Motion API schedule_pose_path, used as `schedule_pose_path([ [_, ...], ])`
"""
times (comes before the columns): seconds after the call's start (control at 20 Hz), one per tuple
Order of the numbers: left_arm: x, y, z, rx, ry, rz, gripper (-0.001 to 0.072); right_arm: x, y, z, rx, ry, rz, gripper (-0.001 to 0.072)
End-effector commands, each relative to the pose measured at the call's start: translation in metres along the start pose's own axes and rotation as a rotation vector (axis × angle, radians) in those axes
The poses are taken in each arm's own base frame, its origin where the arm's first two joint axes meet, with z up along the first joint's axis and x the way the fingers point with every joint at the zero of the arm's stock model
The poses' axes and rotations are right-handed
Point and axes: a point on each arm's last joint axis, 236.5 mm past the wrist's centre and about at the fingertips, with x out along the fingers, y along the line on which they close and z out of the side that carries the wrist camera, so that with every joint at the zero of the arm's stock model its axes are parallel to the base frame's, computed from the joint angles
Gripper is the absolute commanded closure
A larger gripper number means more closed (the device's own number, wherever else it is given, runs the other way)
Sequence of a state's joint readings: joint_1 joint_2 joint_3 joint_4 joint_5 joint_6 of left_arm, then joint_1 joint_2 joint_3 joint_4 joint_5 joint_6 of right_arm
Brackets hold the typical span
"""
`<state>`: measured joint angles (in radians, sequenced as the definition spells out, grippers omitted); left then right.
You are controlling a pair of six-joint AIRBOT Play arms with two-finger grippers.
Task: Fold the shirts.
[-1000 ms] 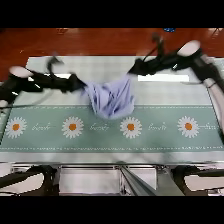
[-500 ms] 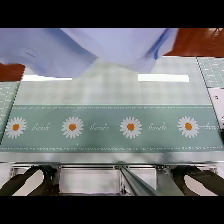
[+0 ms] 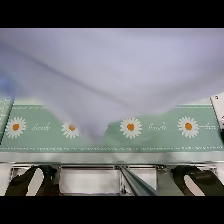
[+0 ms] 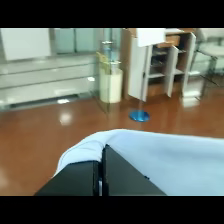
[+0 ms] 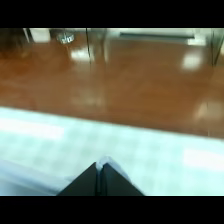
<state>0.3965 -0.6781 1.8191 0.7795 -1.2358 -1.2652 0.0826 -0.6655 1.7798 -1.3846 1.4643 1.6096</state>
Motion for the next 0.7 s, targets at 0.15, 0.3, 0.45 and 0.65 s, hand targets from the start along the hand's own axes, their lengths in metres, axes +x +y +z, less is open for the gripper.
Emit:
schedule_pose_path([
  [0.15,0.063,0.041,-0.146,-0.240,0.337,-0.039,0.0690,0.079,-0.028,-0.190,0.209,0.436,-0.061,0.0684],
  [0.3,0.138,0.068,-0.276,-0.401,0.554,-0.068,0.0691,0.136,-0.047,-0.264,0.280,0.553,-0.107,0.0684],
  [0.45,0.215,0.077,-0.381,-0.512,0.718,-0.070,0.0691,0.197,-0.068,-0.313,0.327,0.639,-0.163,0.0684],
  [0.65,0.298,0.070,-0.464,-0.602,0.843,-0.090,0.0688,0.283,-0.125,-0.336,0.492,0.655,-0.258,0.0683],
])
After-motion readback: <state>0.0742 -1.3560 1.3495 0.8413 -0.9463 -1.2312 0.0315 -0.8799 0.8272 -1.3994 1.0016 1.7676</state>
